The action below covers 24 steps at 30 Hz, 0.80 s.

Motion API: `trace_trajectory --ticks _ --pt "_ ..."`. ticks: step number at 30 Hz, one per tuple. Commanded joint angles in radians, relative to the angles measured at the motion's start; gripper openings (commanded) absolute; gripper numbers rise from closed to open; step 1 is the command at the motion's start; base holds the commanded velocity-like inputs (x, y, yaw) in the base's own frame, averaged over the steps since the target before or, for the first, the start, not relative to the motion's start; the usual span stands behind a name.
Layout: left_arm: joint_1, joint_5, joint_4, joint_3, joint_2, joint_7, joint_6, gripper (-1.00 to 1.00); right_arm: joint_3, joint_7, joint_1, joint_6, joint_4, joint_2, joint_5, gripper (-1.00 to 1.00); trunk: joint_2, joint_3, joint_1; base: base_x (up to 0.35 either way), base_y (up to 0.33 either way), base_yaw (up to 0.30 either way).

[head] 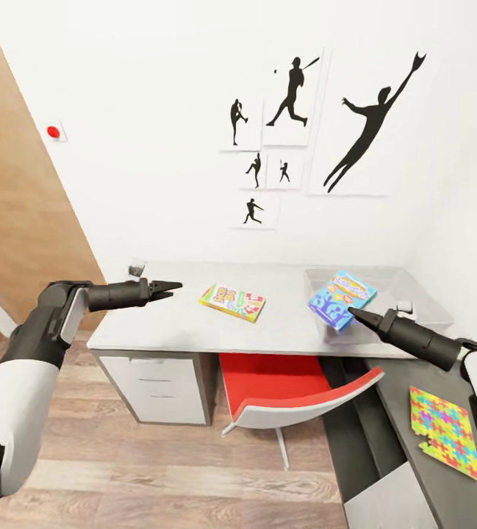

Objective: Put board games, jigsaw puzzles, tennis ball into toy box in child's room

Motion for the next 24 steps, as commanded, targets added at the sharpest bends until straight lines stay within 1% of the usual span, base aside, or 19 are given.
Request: trace_trajectory --ticks 1,3,4,6,7,9,12,13,15,19,24 --pt "-0.007 -0.001 0.000 0.001 -0.006 0.011 0.005 1.00 -0.001 -0.013 -0.025 0.013 0.019 -0.002 -0.012 -1.00 -0.002 -0.001 0.000 0.000 0.000 -0.065" --pt "-0.030 0.000 0.005 0.001 -0.024 0.046 0.007 1.00 -0.001 -0.074 -0.104 0.019 0.092 -0.011 -0.018 -1.00 -0.002 0.000 0.000 0.000 0.000 -0.034" --pt "-0.034 0.000 0.006 0.001 -0.027 0.051 0.007 1.00 -0.001 -0.084 -0.123 0.019 0.113 -0.013 -0.018 -1.00 -0.002 0.001 0.000 0.000 0.000 -0.021" --pt "-0.051 0.001 0.017 0.001 -0.035 0.067 0.007 1.00 0.000 -0.108 -0.191 0.019 0.192 -0.017 -0.020 -1.00 -0.002 0.002 0.000 0.000 0.000 -0.011" --pt "-0.056 0.001 0.024 0.001 -0.036 0.073 0.006 1.00 0.000 -0.111 -0.204 0.019 0.209 -0.018 -0.020 -1.00 -0.002 0.003 0.000 0.000 0.000 -0.007" --pt "-0.075 0.001 0.061 0.001 -0.038 0.104 0.004 1.00 0.001 -0.119 -0.231 0.019 0.256 -0.019 -0.020 -1.00 -0.002 0.003 0.000 0.000 0.000 -0.004" --pt "-0.092 0.003 0.123 0.004 -0.040 0.169 0.002 1.00 0.001 -0.123 -0.241 0.019 0.277 -0.013 -0.019 -1.00 -0.002 0.004 0.000 0.000 0.000 -0.001" --pt "-0.095 0.004 0.138 0.006 -0.041 0.193 0.001 1.00 0.001 -0.123 -0.241 0.019 0.283 -0.013 -0.020 -1.00 -0.002 0.004 0.000 0.000 0.000 0.000" --pt "-0.098 0.005 0.155 0.009 -0.045 0.222 0.001 1.00 -0.001 -0.123 -0.240 0.019 0.293 -0.018 -0.020 -1.00 -0.002 0.004 0.000 0.000 0.000 0.000" --pt "-0.100 0.003 0.164 0.011 -0.061 0.239 0.000 1.00 0.000 -0.122 -0.239 0.019 0.298 -0.021 -0.021 -1.00 -0.002 0.004 0.000 0.000 0.000 0.000" --pt "-0.102 0.004 0.164 0.013 -0.063 0.242 0.002 1.00 -0.002 -0.122 -0.240 0.019 0.299 -0.023 -0.021 -1.00 -0.002 0.004 0.000 0.000 0.000 0.000"
